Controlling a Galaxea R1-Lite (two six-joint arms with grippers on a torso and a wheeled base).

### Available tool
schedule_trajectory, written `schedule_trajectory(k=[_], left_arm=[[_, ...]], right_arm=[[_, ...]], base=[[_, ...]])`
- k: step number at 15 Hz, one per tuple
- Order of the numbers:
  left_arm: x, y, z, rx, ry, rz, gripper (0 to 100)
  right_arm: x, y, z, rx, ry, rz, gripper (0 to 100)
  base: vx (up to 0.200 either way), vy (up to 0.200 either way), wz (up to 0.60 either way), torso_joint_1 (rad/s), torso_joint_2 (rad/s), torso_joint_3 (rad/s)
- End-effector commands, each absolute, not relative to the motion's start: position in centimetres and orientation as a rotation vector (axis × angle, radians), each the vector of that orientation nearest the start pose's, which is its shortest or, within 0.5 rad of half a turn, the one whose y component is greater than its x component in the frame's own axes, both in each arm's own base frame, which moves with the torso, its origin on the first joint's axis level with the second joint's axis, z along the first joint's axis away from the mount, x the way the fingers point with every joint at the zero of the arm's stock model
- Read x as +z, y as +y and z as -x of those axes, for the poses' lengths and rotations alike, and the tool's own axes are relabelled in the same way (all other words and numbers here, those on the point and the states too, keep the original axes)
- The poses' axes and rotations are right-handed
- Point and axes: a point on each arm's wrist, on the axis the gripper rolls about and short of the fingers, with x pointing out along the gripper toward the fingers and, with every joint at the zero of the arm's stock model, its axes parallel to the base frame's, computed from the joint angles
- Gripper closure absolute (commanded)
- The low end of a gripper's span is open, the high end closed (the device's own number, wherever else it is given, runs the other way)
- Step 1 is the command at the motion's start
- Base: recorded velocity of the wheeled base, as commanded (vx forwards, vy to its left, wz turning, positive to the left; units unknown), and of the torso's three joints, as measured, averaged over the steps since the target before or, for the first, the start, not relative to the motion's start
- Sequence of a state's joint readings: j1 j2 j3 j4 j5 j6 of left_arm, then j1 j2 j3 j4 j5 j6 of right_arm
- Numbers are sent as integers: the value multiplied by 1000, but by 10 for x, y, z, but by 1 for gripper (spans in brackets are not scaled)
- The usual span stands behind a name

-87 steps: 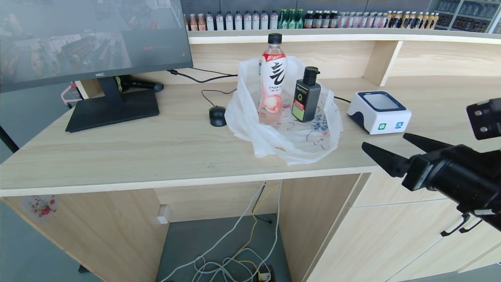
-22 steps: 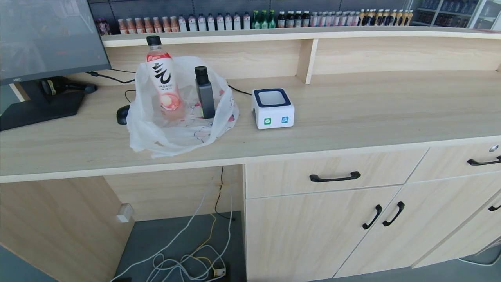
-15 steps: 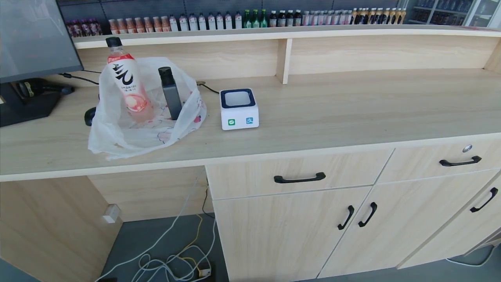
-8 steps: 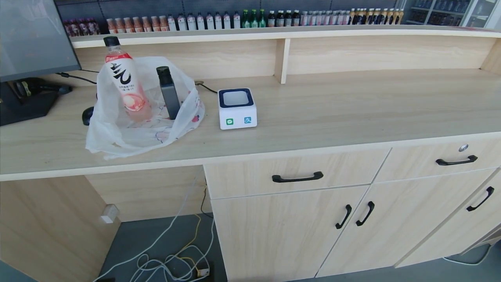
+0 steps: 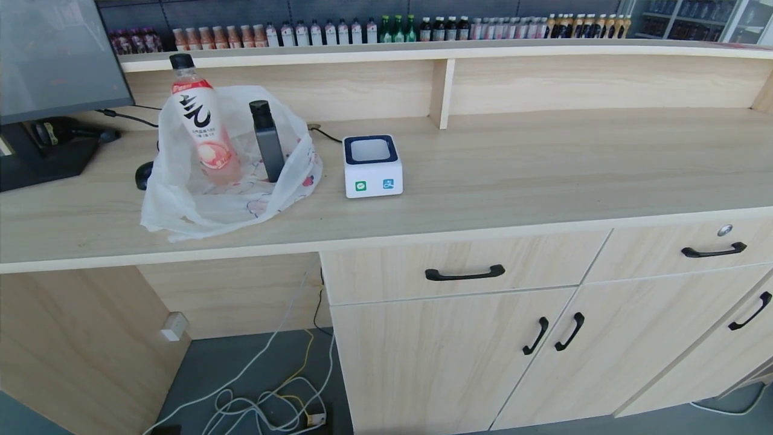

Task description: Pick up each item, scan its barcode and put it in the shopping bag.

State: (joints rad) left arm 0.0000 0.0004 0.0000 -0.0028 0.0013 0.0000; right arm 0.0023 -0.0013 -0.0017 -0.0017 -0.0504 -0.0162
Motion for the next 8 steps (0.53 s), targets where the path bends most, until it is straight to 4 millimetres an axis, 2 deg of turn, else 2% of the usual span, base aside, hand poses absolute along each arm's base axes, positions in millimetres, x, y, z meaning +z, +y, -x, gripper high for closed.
schedule_trajectory(k=[1,8], left_arm=[[76,0,23,2,-3,0,0],[76,0,23,2,-3,2,0]], right_arm=[[76,-1,23,-48,-3,15,0],[76,-1,23,-48,-3,17,0]], base=[[0,0,0,-129,246,105],[0,0,0,-11,28,12]])
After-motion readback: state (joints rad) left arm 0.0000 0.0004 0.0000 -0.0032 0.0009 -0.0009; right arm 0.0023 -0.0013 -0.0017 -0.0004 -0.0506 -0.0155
